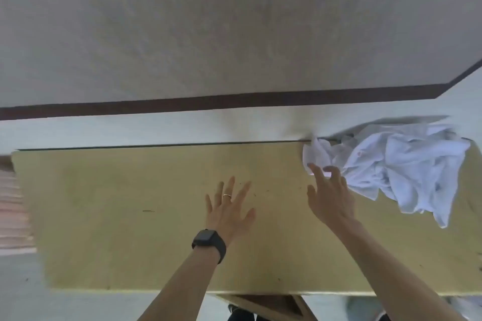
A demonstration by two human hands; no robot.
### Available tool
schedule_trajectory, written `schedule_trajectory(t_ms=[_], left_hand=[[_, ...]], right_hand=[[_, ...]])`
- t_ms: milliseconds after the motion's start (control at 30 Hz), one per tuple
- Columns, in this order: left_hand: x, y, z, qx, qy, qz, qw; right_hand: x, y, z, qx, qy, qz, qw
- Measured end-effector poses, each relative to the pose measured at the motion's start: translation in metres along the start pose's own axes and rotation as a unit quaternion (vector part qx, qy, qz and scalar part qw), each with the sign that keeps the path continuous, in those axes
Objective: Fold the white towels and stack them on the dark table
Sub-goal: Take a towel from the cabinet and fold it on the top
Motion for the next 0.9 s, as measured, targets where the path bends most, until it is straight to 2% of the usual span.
schedule_trajectory(t_ms=[100, 267, 367, 500, 600, 667, 733, 800, 900], left_hand=[[-0.024, 0.033, 0.006, 0.010, 0.042, 0.015, 0.999], [-0.049, 0.053, 0.016, 0.005, 0.050, -0.028, 0.998], [-0.052, 0.053, 0.018, -0.004, 0.042, -0.025, 0.999], [-0.050, 0.051, 0.015, 0.001, 0.049, 0.021, 0.999], [-0.041, 0.054, 0.013, 0.004, 0.104, 0.117, 0.988], [-0.009, 0.053, 0.002, -0.011, 0.065, 0.155, 0.986], [0.041, 0.048, -0.016, -0.034, -0.020, 0.113, 0.993], [0.094, 0.034, -0.038, -0.085, -0.045, 0.018, 0.995], [0.155, -0.007, -0.073, -0.170, -0.088, -0.095, 0.977]], right_hand=[[-0.015, 0.025, -0.012, -0.002, -0.031, -0.007, 1.000], [-0.026, 0.045, -0.032, -0.020, -0.047, 0.003, 0.999], [-0.018, 0.054, -0.036, -0.041, -0.039, 0.000, 0.998], [0.006, 0.055, -0.025, -0.031, -0.036, -0.008, 0.999], [0.035, 0.042, -0.009, -0.013, -0.011, -0.037, 0.999], [0.060, 0.027, 0.010, 0.018, 0.006, -0.060, 0.998], [0.086, 0.010, 0.031, 0.045, 0.025, -0.086, 0.995], [0.111, -0.008, 0.051, 0.056, 0.058, -0.108, 0.991], [0.137, -0.035, 0.082, 0.070, 0.123, -0.113, 0.983]])
Point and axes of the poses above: each hand's wrist, its own y-axis towards the middle knuckle, its own x-axis out of the back of the hand, z = x × y, the point moved 10 cm from there along y, towards the middle knuckle, and after that the axes turned 7 degrees about y, right-handed, at the moved point
